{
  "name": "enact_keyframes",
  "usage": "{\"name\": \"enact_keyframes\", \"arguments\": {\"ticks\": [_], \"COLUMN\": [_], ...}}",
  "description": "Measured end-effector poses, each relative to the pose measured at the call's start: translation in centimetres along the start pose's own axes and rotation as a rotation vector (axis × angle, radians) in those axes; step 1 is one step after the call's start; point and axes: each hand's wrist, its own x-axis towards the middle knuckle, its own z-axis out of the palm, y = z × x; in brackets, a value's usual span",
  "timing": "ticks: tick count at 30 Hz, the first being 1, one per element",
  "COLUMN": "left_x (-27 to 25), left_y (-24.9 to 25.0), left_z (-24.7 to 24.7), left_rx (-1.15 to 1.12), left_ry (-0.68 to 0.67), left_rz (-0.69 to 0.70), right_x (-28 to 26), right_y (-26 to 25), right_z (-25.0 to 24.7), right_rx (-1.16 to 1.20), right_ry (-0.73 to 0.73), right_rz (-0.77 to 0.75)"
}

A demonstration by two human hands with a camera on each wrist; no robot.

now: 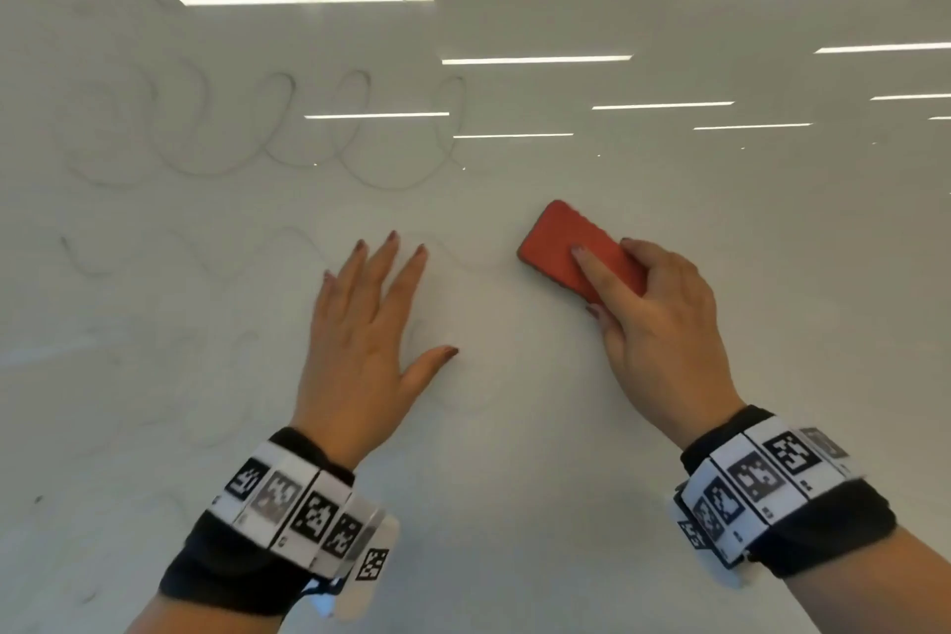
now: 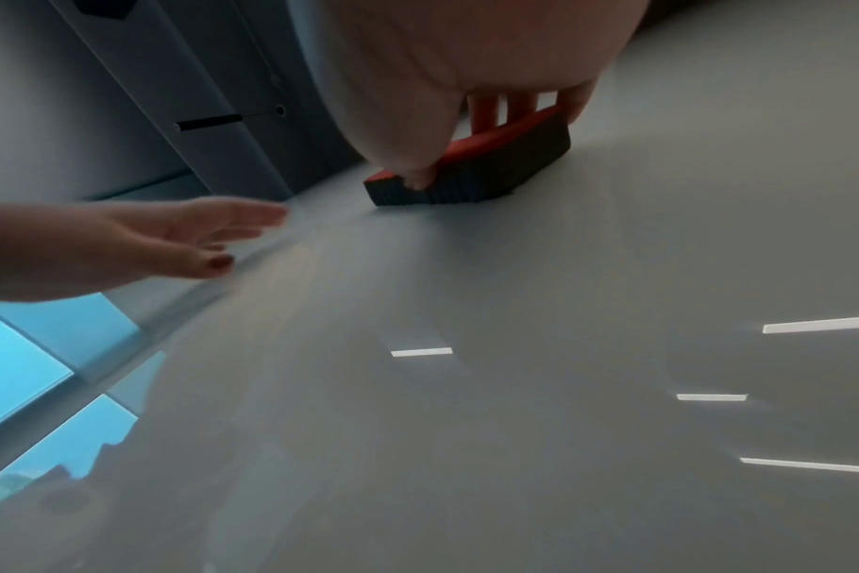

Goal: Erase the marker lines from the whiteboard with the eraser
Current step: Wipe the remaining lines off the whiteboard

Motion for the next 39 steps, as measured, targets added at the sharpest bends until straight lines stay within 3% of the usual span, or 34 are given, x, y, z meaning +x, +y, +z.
{"name": "enact_keyframes", "arguments": {"ticks": [3, 8, 12, 16, 21, 26, 30, 33, 39], "left_x": [-1.9, -2.2, -2.2, -2.2, -2.2, -2.2, -2.1, -2.0, -2.0], "left_y": [-2.1, -3.2, -3.4, -3.5, -3.5, -3.2, -3.0, -2.9, -3.0], "left_z": [-0.2, 0.3, 0.6, 0.6, 0.5, 0.5, 0.3, 0.0, -0.7], "left_rx": [0.06, 0.116, 0.128, 0.122, 0.127, 0.133, 0.135, 0.134, 0.155], "left_ry": [-0.034, -0.086, -0.08, -0.08, -0.088, -0.106, -0.125, -0.126, -0.175], "left_rz": [-0.097, -0.088, -0.077, -0.069, -0.078, -0.109, -0.13, -0.135, -0.136], "right_x": [0.9, 1.9, 0.0, -6.1, -14.0, -9.1, -4.9, -6.1, -16.4], "right_y": [-0.1, -3.1, -6.0, -7.7, -5.1, -1.6, -3.1, -5.5, -6.4], "right_z": [-0.1, 1.0, 2.3, 3.4, 2.8, 1.3, 1.4, 2.1, 2.4], "right_rx": [-0.01, 0.0, -0.004, -0.037, -0.062, -0.051, -0.016, -0.005, 0.008], "right_ry": [0.03, 0.075, 0.056, -0.039, -0.132, -0.029, -0.028, -0.086, -0.404], "right_rz": [0.089, 0.184, 0.095, -0.054, -0.189, 0.019, 0.05, -0.074, -0.432]}}
